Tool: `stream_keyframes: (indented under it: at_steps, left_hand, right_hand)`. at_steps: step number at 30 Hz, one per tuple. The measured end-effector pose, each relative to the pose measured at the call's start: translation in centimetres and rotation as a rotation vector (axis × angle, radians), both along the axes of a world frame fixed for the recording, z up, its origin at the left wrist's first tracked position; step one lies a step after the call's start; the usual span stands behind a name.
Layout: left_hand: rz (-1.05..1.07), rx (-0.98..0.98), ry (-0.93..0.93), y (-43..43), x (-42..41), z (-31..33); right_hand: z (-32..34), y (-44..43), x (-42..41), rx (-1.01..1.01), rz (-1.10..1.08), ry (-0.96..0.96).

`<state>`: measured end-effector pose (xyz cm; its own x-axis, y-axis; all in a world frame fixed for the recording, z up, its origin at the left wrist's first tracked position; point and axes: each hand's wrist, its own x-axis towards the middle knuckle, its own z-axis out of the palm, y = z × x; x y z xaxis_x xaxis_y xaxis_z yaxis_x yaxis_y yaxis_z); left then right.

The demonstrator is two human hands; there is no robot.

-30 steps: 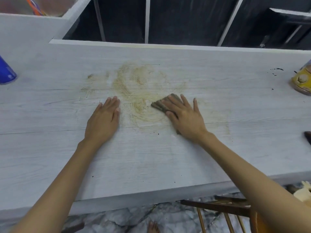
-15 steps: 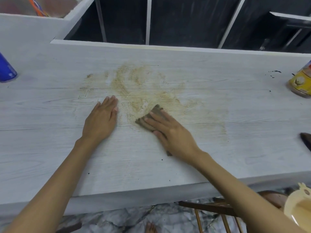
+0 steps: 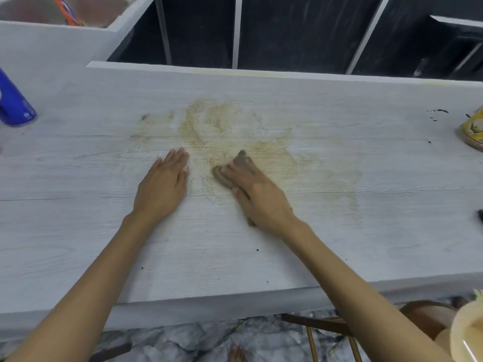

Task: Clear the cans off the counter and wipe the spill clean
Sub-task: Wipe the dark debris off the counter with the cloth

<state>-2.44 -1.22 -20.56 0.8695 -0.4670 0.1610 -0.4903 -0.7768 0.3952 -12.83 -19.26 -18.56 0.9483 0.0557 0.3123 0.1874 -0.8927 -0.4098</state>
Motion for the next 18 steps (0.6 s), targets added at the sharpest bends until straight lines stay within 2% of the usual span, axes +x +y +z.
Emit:
stream_keyframes:
  at_steps: [5,9,11,14,18]
  left_hand:
    - [-0.004,-0.004,-0.015,0.0,0.1,0.0]
    - [0.005,-0.011,-0.009,-0.1,0.0,-0.1]
    - [0.01,-0.011,-0.011,-0.1,0.1,0.0]
    - [0.018,-0.018,-0.011,0.0,0.1,0.0]
    - [0.021,-0.039,0.0,0.1,0.2,0.0]
  right_hand:
    - [0.2,-3.8,-3.8,-0.003,0.061,0.164]
    - [0.3,-7.0,2.3,0.007,-0.139,0.202]
    - [0.3,-6.1,5.8,0.012,-0.187,0.164]
    - [0.8,-2.3,8.3,0.029,-0.131,0.104]
    - [0.6,2.1,3.9,-0.046,0.033,0.001]
